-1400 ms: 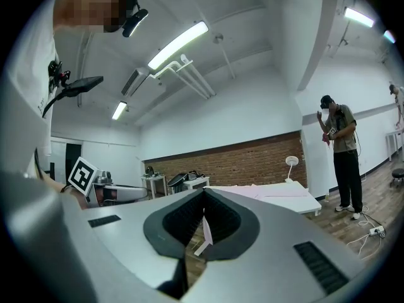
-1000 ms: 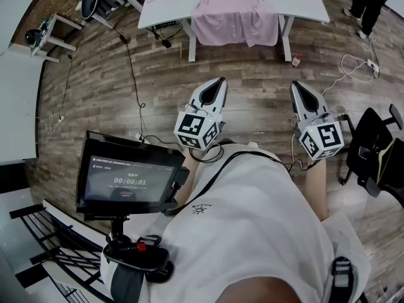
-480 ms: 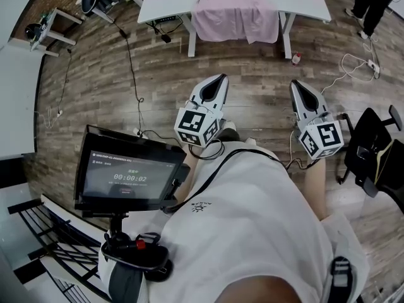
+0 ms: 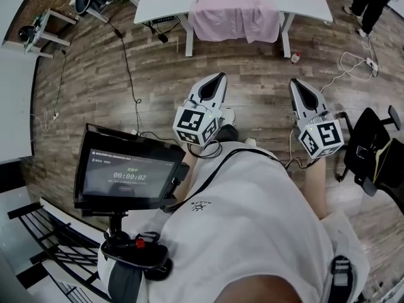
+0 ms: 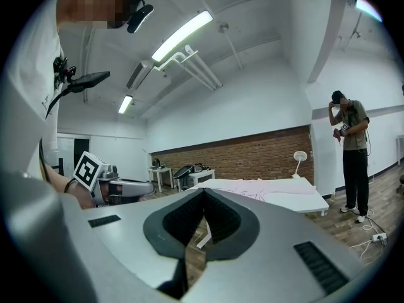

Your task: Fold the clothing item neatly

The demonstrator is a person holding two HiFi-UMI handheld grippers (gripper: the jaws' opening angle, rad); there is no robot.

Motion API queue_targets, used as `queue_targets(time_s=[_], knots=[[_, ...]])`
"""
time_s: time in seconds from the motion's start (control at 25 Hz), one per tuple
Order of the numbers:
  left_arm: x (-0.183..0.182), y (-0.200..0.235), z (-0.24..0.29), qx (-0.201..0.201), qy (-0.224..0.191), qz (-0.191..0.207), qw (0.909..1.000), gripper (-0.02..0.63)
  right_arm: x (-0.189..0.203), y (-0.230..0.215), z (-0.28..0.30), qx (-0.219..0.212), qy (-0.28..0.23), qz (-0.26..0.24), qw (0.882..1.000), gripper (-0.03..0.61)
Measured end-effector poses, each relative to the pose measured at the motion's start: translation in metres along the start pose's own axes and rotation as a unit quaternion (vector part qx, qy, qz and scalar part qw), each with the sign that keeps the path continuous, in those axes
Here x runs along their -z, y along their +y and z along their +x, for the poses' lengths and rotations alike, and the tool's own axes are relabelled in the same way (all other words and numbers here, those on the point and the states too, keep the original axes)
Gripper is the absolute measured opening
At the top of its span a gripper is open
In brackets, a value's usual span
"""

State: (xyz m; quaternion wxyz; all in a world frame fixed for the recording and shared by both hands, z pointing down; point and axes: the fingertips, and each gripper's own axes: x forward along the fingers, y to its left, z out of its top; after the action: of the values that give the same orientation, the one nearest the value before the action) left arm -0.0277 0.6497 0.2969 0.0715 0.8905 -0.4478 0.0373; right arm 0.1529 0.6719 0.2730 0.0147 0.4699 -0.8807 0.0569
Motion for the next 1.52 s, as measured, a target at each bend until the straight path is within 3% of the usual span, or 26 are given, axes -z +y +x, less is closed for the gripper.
queue_targets(time_s=[0.16, 0.4, 0.84, 1.08, 1.52], knots=[[-0.007, 0.047, 0.019, 0.0, 0.005, -0.011, 0.9999, 0.003, -0.006, -0.001, 0.05, 0.0, 0.011, 0.006, 1.0, 0.005], [-0.003, 0.081, 0.037, 0.003, 0.01, -0.03, 0.9995, 0.003, -0.008, -0.006, 0.086, 0.004, 0.013, 0.015, 1.0, 0.004], [-0.031, 0.147, 0.104, 0.05, 0.006, -0.019, 0.9986, 0.003, -0.038, -0.032, 0.166, 0.043, 0.008, -0.004, 0.999, 0.005], [-0.034, 0.22, 0.144, 0.075, 0.013, -0.031, 0.9966, 0.003, -0.039, -0.04, 0.239, 0.069, 0.022, -0.003, 0.997, 0.005], [-0.035, 0.221, 0.146, 0.082, 0.007, -0.028, 0.9962, 0.003, -0.039, -0.042, 0.239, 0.077, 0.016, 0.002, 0.997, 0.005]])
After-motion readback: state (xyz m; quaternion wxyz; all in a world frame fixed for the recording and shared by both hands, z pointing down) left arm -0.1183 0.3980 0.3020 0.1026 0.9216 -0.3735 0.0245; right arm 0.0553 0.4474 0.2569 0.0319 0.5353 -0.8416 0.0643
